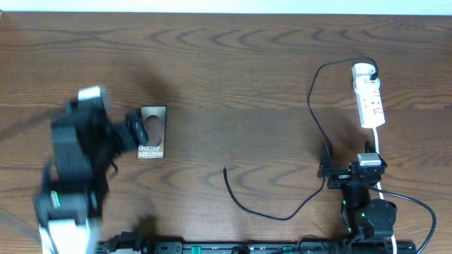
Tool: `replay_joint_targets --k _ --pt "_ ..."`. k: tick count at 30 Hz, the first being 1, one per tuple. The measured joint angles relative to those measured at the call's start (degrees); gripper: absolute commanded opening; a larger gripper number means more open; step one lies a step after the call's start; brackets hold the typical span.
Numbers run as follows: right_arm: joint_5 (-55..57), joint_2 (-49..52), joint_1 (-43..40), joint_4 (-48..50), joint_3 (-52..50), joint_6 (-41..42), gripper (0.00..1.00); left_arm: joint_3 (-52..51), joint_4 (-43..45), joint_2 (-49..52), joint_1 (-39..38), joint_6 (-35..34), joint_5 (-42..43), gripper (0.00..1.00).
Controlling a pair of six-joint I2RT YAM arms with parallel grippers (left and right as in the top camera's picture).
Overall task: Plug charger to phone and switch on socket
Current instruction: 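Move the left gripper over the silver phone and lower it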
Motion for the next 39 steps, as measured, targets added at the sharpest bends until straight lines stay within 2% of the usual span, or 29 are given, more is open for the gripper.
replay_joint_targets --k 3,7,14,15,16,17,18,19,20,21,22,32,39 --pt "0.0 0.0 0.0 0.0 0.0 -0.1 0.99 17.0 -15.8 16.6 0.0 2.4 0.0 0.90" --pt "0.0 0.0 0.1 0.0 0.0 -0.1 0.99 29.4 -26.3 31.3 -0.1 3.8 0.0 0.90" --pt "0.0 0.0 0.1 0.0 0.0 -0.1 0.99 31.1 -32.6 43.8 -0.1 4.7 0.0 0.90" --pt "0.0 0.0 0.1 0.0 0.0 -0.1 0.99 31.1 -32.8 45.0 -0.1 4.7 0.0 0.63" --pt "0.0 0.0 0.1 0.0 0.0 -0.1 0.99 31.1 -32.7 46.0 -0.1 4.7 0.0 0.28" --pt "0.0 0.0 0.1 0.0 0.0 -0.1 0.99 31.1 -32.7 46.8 -0.1 4.8 0.0 0.08" --pt "0.0 0.0 0.1 0.0 0.0 -0.1 0.99 31.1 -32.7 47.3 -0.1 4.8 0.0 0.07" --pt "0.0 0.0 0.1 0.0 0.0 -0.1 0.99 31.1 -32.6 47.9 -0.1 4.9 0.0 0.08" --pt "0.0 0.0 0.1 0.0 0.0 -0.1 0.99 31.1 -32.4 48.2 -0.1 4.9 0.0 0.50" --pt "0.0 0.0 0.1 0.0 0.0 -0.1 0.99 31.1 -32.1 48.3 -0.1 4.9 0.0 0.86" --pt "0.0 0.0 0.1 0.0 0.0 -0.1 0.99 31.1 -31.6 48.3 -0.1 5.2 0.0 0.98" --pt "0.0 0.0 0.1 0.0 0.0 -0.1 0.99 31.1 -30.7 48.3 -0.1 5.0 0.0 0.98" --pt "0.0 0.0 0.1 0.0 0.0 -0.1 0.99 28.2 -27.0 48.3 -0.2 5.0 0.1 0.98"
